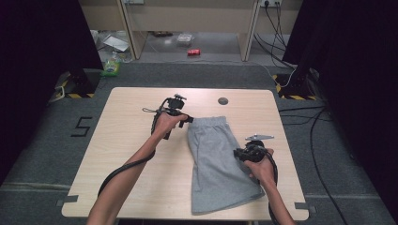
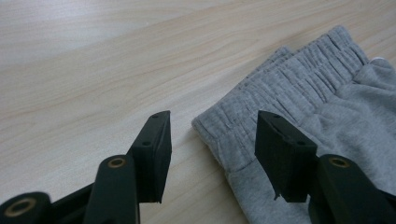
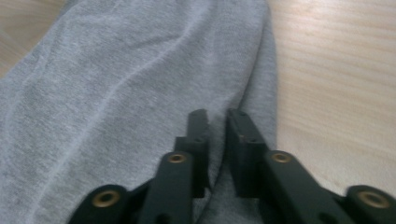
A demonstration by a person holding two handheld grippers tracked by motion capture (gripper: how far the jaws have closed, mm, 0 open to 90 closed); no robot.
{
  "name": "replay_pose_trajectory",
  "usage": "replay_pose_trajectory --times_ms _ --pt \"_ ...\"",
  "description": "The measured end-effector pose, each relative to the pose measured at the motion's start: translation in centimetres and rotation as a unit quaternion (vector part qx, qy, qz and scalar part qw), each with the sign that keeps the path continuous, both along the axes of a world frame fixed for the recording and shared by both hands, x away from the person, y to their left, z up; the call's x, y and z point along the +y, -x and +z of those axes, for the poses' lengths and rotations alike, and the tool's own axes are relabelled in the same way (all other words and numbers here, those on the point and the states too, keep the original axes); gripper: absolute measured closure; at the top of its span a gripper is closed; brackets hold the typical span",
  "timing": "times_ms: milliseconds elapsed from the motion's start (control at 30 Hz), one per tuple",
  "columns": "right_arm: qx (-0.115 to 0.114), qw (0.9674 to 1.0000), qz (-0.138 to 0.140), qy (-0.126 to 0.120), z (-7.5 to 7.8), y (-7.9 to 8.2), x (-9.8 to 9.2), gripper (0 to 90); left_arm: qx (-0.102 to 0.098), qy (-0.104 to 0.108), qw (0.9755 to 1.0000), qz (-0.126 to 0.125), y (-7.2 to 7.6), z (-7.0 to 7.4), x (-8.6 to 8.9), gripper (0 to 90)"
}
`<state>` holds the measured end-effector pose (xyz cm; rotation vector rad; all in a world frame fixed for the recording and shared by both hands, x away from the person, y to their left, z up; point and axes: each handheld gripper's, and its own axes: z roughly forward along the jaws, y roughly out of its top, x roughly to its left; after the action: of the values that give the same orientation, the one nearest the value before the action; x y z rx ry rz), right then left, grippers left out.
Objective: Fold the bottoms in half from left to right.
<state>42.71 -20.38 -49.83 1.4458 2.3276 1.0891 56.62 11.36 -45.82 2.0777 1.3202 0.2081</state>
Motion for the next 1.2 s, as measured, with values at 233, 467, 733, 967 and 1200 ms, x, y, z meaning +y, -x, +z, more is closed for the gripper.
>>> replay_pose_trajectory --times_ms 233,467,733,967,1200 --pt "-0.033 0.9993 -0.007 0.015 1.3 0.0 -0.6 87.5 -0.001 0.006 1.0 0.007 0.0 -0.1 0.4 45.6" --pt "-0.02 0.9991 -0.034 0.017 0.0 -0.9 -2.2 87.1 0.001 0.009 0.9999 0.006 0.0 0.0 0.0 44.8" --pt "-0.051 0.9979 -0.039 0.012 2.6 1.9 -2.7 73.2 0.009 0.021 0.9997 0.008 0.1 -0.5 0.2 42.4" --pt "-0.045 0.9986 -0.023 0.012 2.9 7.2 -2.8 65.0 0.01 0.034 0.9993 0.015 0.4 -0.6 1.1 41.1" --pt "-0.032 0.9989 -0.026 0.022 2.0 11.0 -3.2 70.9 0.013 0.03 0.9994 0.016 0.5 -0.8 1.3 40.6"
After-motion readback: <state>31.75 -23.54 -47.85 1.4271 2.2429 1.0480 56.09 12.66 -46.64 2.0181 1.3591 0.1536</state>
